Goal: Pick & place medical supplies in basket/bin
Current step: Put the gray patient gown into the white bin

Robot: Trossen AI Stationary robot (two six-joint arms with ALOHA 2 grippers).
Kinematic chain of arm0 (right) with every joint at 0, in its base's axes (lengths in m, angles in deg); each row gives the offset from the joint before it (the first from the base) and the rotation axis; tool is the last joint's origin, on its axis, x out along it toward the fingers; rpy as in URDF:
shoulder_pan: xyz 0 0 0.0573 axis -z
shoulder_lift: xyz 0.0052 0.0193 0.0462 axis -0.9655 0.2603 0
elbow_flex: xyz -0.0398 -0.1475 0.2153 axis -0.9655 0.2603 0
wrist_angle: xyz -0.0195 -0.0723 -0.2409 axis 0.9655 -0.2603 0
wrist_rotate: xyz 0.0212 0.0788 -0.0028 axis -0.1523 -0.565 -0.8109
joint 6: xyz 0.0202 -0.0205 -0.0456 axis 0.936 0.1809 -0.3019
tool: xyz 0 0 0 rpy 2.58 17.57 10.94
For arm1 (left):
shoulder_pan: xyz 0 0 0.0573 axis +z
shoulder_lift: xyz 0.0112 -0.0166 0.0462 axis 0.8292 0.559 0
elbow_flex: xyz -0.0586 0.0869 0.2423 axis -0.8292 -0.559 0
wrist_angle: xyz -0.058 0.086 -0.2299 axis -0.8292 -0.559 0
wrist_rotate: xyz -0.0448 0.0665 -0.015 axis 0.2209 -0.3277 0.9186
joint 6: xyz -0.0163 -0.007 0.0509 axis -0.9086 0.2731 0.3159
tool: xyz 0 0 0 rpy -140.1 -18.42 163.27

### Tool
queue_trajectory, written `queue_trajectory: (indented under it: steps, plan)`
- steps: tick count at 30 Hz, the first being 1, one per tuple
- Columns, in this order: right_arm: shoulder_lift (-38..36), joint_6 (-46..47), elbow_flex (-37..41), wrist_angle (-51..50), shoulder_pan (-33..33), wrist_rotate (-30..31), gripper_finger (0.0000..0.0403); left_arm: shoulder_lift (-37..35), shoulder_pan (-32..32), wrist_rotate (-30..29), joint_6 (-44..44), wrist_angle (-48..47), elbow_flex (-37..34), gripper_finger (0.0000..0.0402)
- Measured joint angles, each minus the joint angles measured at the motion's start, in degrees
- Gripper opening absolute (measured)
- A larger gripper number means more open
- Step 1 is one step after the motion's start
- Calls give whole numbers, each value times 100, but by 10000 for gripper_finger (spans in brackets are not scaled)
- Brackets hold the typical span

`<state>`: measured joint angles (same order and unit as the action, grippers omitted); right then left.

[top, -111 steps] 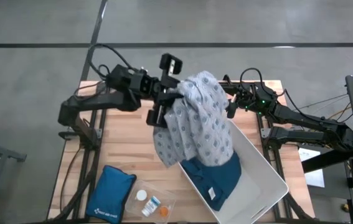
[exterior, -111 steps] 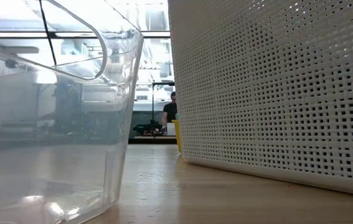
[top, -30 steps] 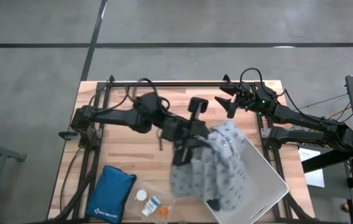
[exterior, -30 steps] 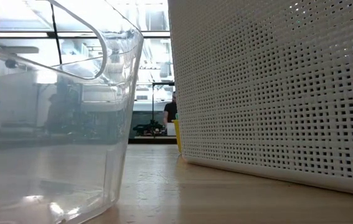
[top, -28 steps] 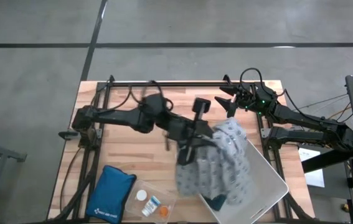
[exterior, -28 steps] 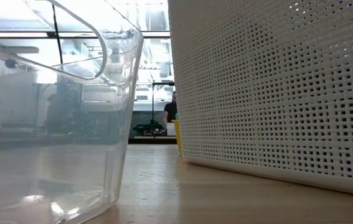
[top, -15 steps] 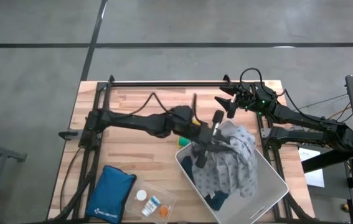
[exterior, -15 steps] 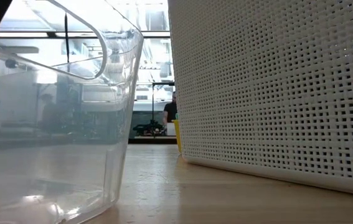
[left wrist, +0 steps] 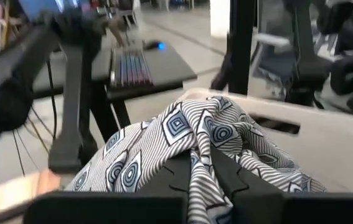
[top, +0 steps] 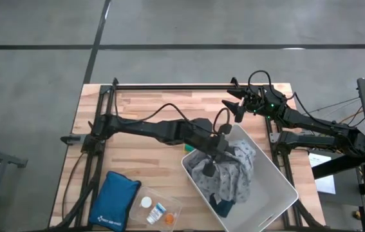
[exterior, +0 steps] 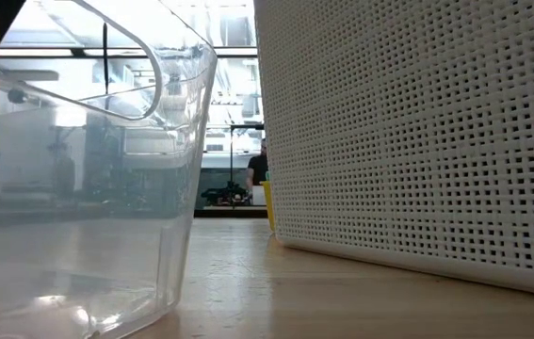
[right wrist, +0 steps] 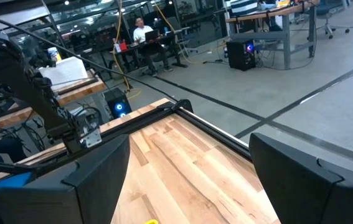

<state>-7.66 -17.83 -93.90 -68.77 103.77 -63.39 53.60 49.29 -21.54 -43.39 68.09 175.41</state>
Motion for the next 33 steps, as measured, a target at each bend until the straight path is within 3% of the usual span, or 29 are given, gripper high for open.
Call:
queue_trajectory:
  steps: [9,14,23,33]
  plan:
    - [0,0,0,-2,0,0,325,0,-4,-24,-537,-713,-475,37]
    - [0,0,0,0,-1,0,325,5,9,489,-910,-855,-915,59]
    - [0,0,0,0,0,0,325,3,17,928,-1295,-1070,-885,167]
    - [0,-1,0,0,-2,0,325,-14,48,907,-1438,-810,-813,263]
